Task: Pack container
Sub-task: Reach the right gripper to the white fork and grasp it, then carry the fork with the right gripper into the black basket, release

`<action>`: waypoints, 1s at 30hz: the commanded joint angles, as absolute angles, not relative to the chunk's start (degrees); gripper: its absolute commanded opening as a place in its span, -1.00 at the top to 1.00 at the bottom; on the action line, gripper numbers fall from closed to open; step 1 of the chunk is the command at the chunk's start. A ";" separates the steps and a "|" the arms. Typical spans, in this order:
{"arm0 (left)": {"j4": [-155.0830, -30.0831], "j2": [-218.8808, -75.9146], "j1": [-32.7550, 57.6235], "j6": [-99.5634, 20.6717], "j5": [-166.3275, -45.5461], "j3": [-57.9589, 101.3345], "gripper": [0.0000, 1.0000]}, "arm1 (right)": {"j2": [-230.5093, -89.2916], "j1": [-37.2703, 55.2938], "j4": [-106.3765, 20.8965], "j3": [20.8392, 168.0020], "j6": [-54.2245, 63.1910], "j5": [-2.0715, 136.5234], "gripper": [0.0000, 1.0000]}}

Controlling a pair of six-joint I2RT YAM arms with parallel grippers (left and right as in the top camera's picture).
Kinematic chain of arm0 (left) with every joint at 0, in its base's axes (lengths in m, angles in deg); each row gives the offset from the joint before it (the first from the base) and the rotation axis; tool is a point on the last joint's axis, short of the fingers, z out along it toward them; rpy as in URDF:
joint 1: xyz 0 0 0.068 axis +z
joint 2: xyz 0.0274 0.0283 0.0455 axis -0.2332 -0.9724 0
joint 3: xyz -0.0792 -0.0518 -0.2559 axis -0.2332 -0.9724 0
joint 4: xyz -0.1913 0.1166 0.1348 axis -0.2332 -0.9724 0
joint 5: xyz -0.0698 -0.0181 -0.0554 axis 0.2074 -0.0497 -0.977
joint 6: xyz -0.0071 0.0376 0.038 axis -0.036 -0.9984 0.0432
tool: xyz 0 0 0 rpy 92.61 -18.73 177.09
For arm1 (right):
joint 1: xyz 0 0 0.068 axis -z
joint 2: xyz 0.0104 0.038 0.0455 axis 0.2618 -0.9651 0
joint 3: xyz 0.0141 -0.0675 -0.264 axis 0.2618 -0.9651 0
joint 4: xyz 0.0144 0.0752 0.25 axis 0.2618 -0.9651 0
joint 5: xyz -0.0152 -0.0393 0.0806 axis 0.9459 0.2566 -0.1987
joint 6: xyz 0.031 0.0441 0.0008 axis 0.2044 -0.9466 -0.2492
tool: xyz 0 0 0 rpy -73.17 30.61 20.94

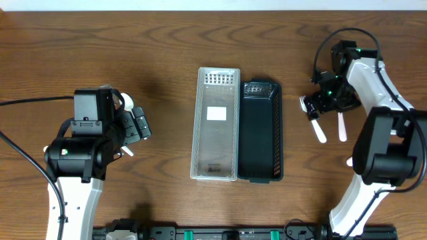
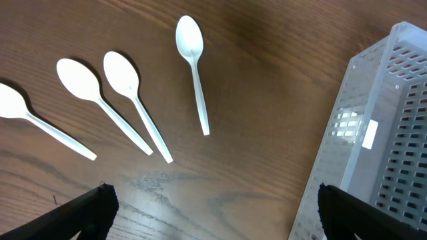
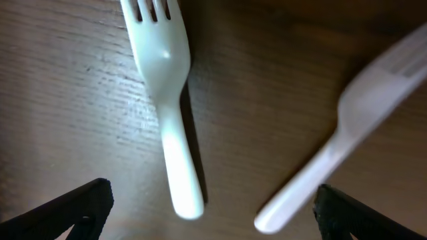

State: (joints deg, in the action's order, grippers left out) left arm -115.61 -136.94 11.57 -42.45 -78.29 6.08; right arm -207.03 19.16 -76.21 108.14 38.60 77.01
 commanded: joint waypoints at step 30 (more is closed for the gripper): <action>-115.83 -137.16 11.92 -41.93 -77.63 7.31 -0.96 | -213.66 14.62 -74.16 108.14 35.06 79.37 0.43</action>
